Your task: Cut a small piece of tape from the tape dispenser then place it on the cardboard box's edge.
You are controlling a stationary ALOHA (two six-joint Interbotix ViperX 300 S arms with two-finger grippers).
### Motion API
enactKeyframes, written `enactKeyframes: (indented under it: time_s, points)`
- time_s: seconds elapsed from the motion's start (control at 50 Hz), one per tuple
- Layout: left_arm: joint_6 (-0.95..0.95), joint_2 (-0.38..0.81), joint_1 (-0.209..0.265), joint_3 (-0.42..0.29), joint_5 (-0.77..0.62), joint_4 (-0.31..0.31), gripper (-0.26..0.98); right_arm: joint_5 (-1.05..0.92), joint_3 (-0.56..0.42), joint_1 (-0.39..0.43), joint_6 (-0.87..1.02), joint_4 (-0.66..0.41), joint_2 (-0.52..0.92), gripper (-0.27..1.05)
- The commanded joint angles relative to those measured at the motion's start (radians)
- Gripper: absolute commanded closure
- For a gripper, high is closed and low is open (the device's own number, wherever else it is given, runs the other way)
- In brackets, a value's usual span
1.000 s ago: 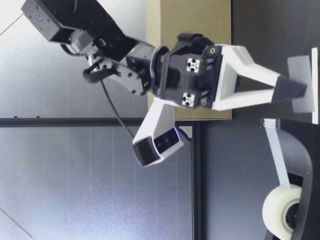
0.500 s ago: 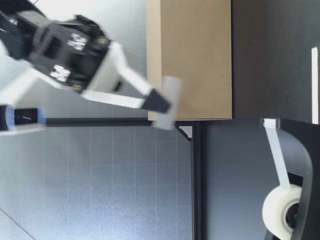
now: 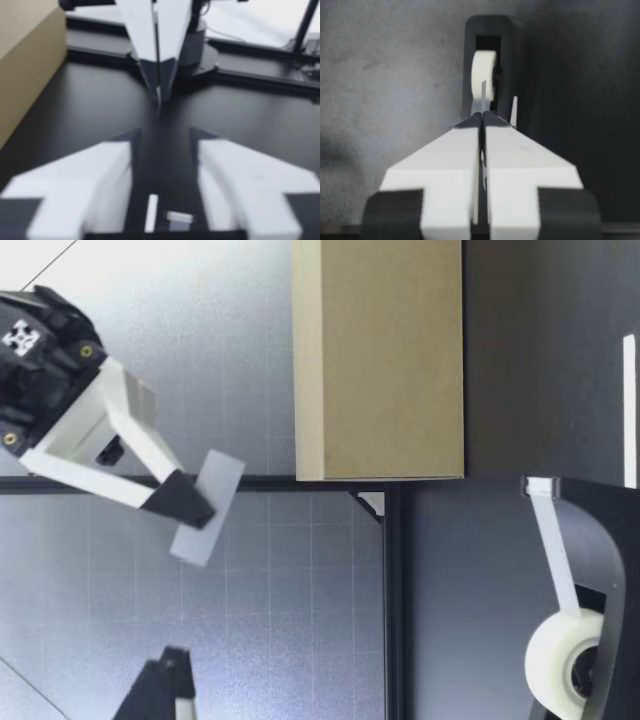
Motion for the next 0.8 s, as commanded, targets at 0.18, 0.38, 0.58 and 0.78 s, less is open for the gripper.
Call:
enactKeyframes:
  time_s: [0.18,0.38,0.58,0.78]
  points:
    - [-0.002,0.055,-0.002,-0.058,-0.051,-0.014,0.29,0.008,-0.064,0.017,0.0,0.0,0.014,0.87]
    - [-0.002,0.094,-0.002,-0.075,-0.072,-0.015,0.29,0.015,-0.084,0.017,0.0,0.0,0.034,0.87]
    - [0.0,0.121,-0.002,-0.094,-0.074,-0.015,0.29,0.015,-0.1,0.017,0.0,0.0,0.046,0.87]
    - [-0.002,0.146,-0.002,-0.106,-0.074,-0.015,0.29,0.015,-0.114,0.017,-0.002,-0.002,0.052,0.87]
